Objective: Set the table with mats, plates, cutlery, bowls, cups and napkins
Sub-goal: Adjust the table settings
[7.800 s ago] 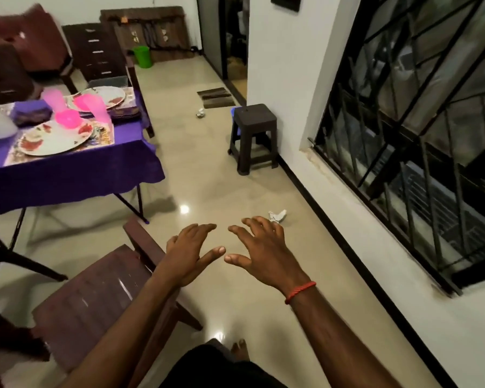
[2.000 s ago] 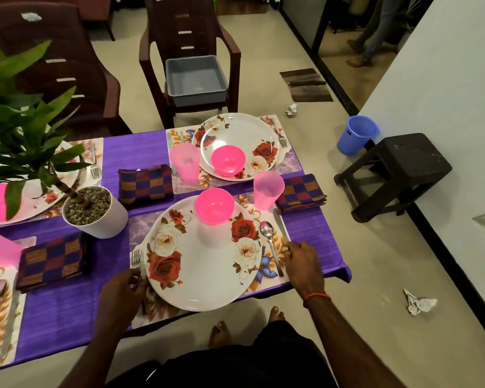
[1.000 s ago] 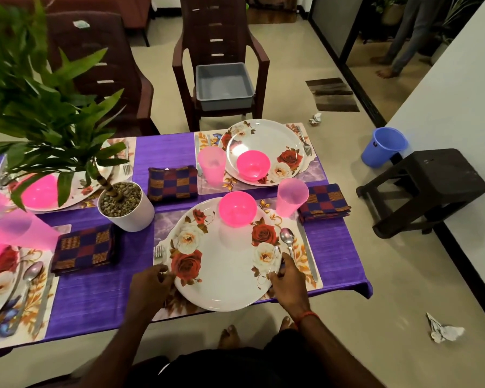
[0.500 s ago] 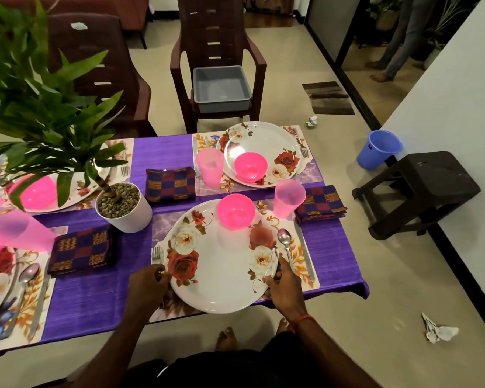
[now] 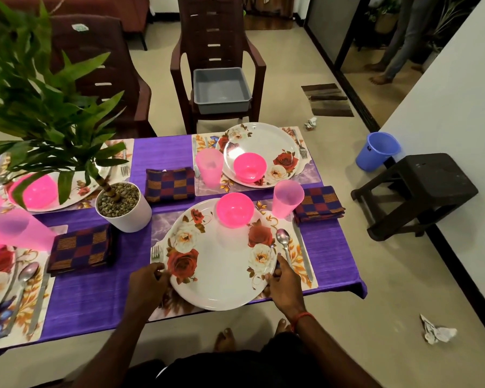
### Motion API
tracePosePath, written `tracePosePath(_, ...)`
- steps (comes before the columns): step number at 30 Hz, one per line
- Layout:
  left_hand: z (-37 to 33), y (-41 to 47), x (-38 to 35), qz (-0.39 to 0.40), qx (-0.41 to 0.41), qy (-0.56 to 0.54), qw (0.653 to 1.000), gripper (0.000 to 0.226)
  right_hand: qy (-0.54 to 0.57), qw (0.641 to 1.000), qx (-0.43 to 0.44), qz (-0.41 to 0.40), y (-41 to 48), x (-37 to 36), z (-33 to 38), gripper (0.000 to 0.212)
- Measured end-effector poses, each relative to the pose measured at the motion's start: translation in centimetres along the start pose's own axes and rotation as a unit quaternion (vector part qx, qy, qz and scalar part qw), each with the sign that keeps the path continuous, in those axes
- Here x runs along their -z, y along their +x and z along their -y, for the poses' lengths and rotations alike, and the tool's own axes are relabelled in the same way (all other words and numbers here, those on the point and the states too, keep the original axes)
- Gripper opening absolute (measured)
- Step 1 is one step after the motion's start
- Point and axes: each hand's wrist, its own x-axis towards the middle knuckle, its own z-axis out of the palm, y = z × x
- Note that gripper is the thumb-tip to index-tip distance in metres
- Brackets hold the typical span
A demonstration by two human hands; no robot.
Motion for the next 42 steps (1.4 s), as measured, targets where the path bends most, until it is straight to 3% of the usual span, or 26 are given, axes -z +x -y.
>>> tracePosePath(9,0.0,-0.3,0.4,-0.015,0.001,0.017,1.000,0.034,-0.035,0.999,0.026,0.023,-0.4,1.1,0.4,0.061)
tracePosePath(13,-1.0,-1.5,1.2,-0.049,-0.050,0.018,0.997,0.033,-0.064,0.997,0.051,0.012,-0.8,2.5,0.6,0.050)
tracePosePath(16,-1.1,-1.8,1.6,-0.049,-0.089,0.042,0.994,0.033,-0.138,0.988,0.070,-0.025,-1.1,4.4,0.4,0.036)
tracePosePath(23,-2.2,-2.6,0.9,-0.010,-0.172,0.043,0.984,0.053,-0.288,0.942,0.172,-0.012,-1.0,6.5,1.2,0.044)
tracePosePath(29,-6.4,-2.2,0.4,-0.012,-0.191,0.044,0.981,0.066,-0.318,0.920,0.226,0.033,-0.9,6.8,4.3,0.059)
tracePosePath(36,-10.1,-3.0,-0.9,-0.027,-0.199,0.080,0.976,0.067,-0.304,0.895,0.321,0.055,1.2,8.8,5.2,0.053)
tracePosePath(42,-12.9,-5.1,-2.7,-0.076,-0.173,0.112,0.976,0.063,-0.269,0.860,0.413,0.133,4.0,10.2,5.7,0.044)
